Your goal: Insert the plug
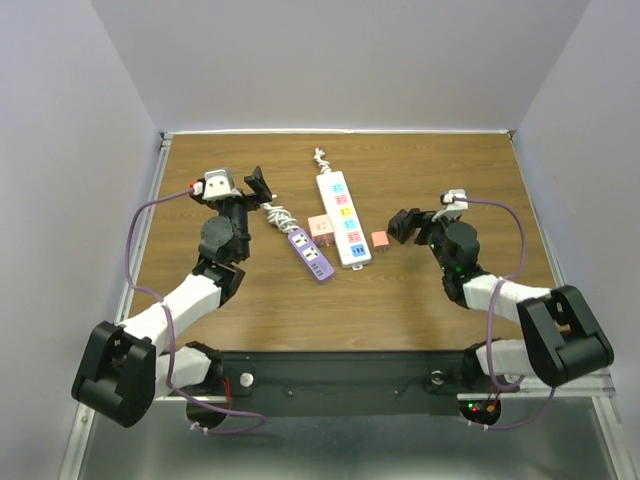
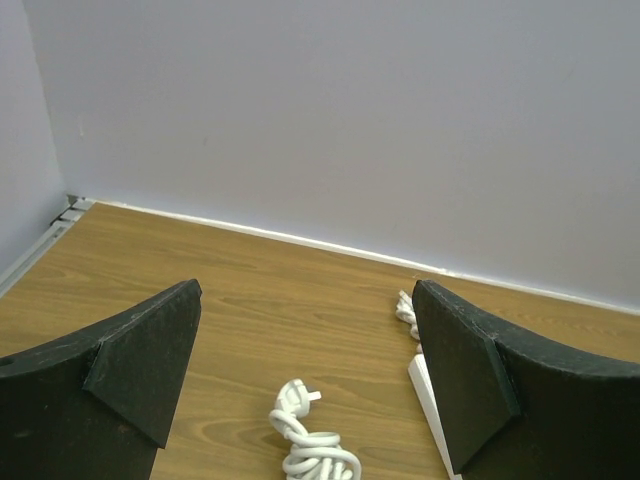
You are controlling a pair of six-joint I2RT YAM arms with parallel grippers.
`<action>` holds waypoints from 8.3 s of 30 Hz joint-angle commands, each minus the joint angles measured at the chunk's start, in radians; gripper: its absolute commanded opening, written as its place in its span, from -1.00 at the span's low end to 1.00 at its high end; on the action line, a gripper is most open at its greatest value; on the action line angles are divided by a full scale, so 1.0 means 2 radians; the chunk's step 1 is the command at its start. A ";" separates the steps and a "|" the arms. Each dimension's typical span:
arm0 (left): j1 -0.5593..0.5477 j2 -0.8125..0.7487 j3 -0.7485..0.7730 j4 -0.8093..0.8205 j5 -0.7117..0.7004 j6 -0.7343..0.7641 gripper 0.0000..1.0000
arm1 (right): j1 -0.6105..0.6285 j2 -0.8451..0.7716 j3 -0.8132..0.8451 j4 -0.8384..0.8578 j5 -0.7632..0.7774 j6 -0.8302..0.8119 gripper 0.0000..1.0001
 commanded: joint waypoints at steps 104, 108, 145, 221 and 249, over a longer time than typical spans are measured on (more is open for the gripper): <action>-0.178 0.235 0.068 0.012 0.237 -0.028 0.61 | 0.134 0.152 0.096 -0.005 -0.150 -0.150 -0.35; -0.179 0.252 0.079 0.005 0.230 -0.030 0.50 | 0.134 0.143 0.092 -0.005 -0.151 -0.149 -0.35; -0.185 0.318 0.115 -0.034 0.163 0.002 -0.11 | 0.135 0.113 0.076 -0.005 -0.143 -0.144 -0.31; -0.152 0.334 0.101 0.060 0.378 -0.044 0.04 | 0.135 0.131 0.080 -0.005 -0.153 -0.148 -0.25; -0.152 0.308 0.114 0.074 0.334 -0.024 -1.00 | 0.135 0.120 0.078 -0.005 -0.159 -0.142 0.32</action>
